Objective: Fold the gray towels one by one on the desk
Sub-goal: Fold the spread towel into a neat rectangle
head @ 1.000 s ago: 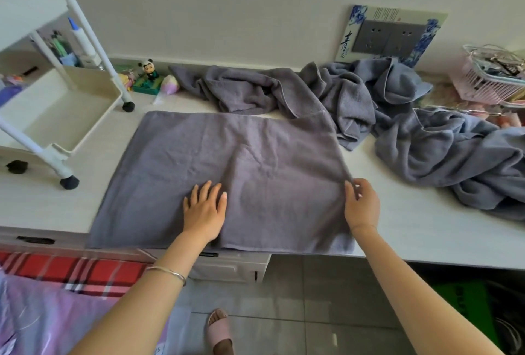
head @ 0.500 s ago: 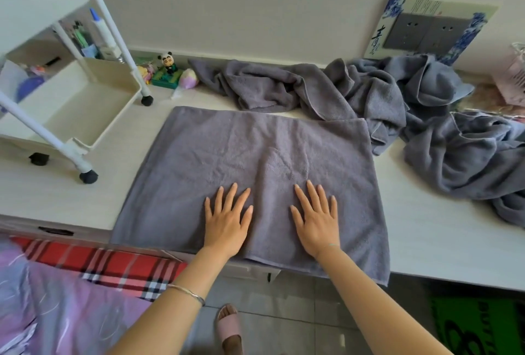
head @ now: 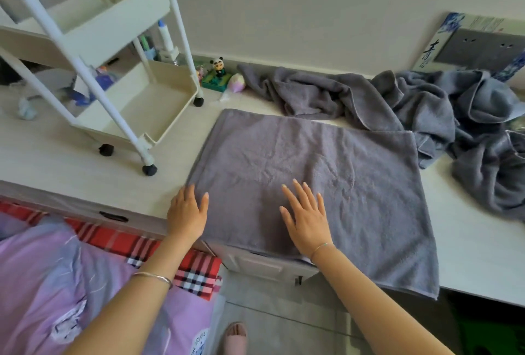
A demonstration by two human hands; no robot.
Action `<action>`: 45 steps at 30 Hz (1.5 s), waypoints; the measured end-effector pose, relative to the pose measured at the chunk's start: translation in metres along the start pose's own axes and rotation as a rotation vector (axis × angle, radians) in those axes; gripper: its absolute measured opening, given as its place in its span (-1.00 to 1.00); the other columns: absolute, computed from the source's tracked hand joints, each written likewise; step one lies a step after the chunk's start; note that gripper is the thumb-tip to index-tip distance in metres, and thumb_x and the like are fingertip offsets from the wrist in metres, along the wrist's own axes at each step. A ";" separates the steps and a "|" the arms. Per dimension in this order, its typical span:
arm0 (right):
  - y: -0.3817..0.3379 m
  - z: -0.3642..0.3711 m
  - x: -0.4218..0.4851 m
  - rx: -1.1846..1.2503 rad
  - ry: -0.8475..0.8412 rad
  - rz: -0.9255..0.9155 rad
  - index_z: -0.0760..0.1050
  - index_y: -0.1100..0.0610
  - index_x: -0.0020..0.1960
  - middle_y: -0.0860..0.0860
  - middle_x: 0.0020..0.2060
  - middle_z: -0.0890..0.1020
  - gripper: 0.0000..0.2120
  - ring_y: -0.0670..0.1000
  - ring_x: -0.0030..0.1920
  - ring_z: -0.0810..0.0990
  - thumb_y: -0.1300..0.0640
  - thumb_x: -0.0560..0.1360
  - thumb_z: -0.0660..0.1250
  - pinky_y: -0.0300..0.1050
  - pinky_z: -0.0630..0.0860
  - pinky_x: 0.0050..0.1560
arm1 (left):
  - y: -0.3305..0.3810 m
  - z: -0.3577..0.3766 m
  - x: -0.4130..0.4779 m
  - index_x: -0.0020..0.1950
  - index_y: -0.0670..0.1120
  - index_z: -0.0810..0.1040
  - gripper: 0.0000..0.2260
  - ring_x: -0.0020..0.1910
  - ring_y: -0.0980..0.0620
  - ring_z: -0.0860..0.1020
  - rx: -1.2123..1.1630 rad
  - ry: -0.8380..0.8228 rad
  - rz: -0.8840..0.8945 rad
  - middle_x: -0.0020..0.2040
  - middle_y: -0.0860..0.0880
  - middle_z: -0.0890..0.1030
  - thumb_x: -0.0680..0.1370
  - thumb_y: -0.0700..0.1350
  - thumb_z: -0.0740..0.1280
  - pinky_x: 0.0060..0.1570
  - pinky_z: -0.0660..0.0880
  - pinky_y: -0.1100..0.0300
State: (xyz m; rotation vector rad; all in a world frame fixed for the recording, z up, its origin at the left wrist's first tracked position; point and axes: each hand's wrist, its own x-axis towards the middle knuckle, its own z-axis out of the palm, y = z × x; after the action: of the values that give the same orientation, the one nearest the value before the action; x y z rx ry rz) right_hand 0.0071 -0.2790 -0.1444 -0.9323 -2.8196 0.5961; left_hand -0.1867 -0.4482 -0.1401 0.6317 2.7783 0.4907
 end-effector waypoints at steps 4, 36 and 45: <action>-0.010 0.012 0.006 -0.070 -0.047 0.064 0.05 -0.05 0.53 -0.05 0.54 0.03 -0.26 0.03 0.54 -0.08 -0.27 0.43 -0.37 -0.01 -0.25 0.49 | -0.012 -0.014 0.020 0.41 -0.18 0.35 -0.60 0.30 -0.23 0.35 -0.064 -0.020 -0.010 0.33 -0.22 0.42 0.63 0.00 0.14 0.24 0.32 -0.06; 0.026 0.008 0.000 -0.021 0.066 0.435 0.09 -0.05 0.52 -0.04 0.53 0.05 -0.55 -0.03 0.53 -0.07 -0.04 0.64 -0.02 -0.07 -0.20 0.51 | -0.015 -0.018 0.082 -0.01 -0.20 0.46 -0.71 -0.09 -0.19 0.55 -0.354 -0.038 -0.021 -0.10 -0.16 0.58 0.56 0.04 0.28 -0.16 0.46 0.04; 0.026 0.019 0.002 -0.109 0.126 0.459 0.12 -0.07 0.52 -0.04 0.53 0.11 -0.42 -0.01 0.53 -0.01 -0.17 0.53 -0.17 -0.02 -0.14 0.52 | -0.019 -0.030 0.098 -0.26 -0.09 0.47 -0.74 -0.27 -0.04 0.46 -0.491 -0.162 -0.012 -0.33 -0.01 0.48 0.53 0.03 0.35 -0.29 0.34 0.18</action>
State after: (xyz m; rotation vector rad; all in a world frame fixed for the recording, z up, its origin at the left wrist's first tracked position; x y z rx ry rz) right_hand 0.0157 -0.2649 -0.1723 -1.5971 -2.5530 0.4085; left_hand -0.2885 -0.4274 -0.1360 0.5092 2.3732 1.0242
